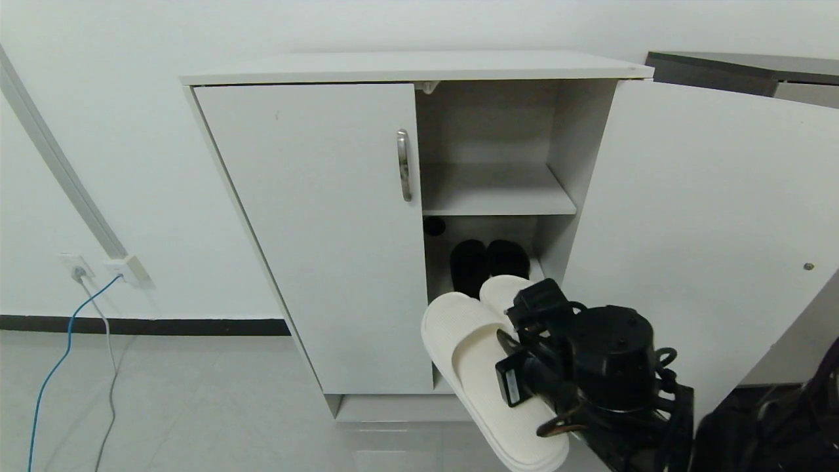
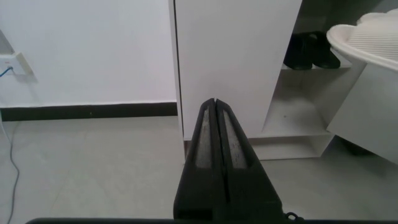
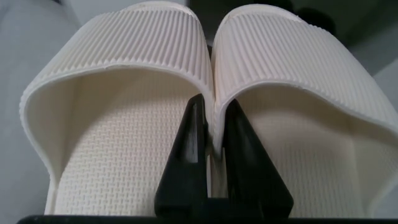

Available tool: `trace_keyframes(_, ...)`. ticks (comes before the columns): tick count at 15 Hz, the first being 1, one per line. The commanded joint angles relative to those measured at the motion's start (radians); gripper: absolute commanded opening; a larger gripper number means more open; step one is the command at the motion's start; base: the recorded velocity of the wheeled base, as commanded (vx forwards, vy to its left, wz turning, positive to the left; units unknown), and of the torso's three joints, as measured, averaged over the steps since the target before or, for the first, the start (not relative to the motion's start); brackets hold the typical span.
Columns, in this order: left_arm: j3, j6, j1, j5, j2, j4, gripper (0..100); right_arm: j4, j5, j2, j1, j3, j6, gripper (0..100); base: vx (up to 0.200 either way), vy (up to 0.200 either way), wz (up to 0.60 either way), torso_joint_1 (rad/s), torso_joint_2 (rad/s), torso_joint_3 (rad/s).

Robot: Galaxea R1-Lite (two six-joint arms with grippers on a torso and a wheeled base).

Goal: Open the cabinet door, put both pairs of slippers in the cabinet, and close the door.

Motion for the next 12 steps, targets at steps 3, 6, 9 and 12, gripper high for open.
trace_keyframes(3, 0.000, -0.001, 0.000, 0.000, 0.001, 0.000, 0, 0.482, -0.275, 0.036, 0.039, -0.435, 0.203, 0, 0.000, 0.000, 0.00, 0.000, 0.00, 0.000)
trace_keyframes(6, 0.000, 0.000, 0.000, 0.000, 0.001, 0.000, 0, 0.619, -0.369, 0.050, 0.030, -0.617, 0.224, 0, 0.000, 0.000, 0.00, 0.000, 0.00, 0.000)
trace_keyframes(9, 0.000, 0.000, 0.000, 0.000, 0.001, 0.000, 0, 0.613, -0.374, 0.075, -0.015, -0.701, 0.141, 0, 0.000, 0.000, 0.00, 0.000, 0.00, 0.000)
trace_keyframes(12, 0.000, -0.001, 0.000, 0.000, 0.001, 0.000, 0, 0.608, -0.372, 0.087, -0.041, -0.717, 0.138, 0, 0.000, 0.000, 0.00, 0.000, 0.00, 0.000)
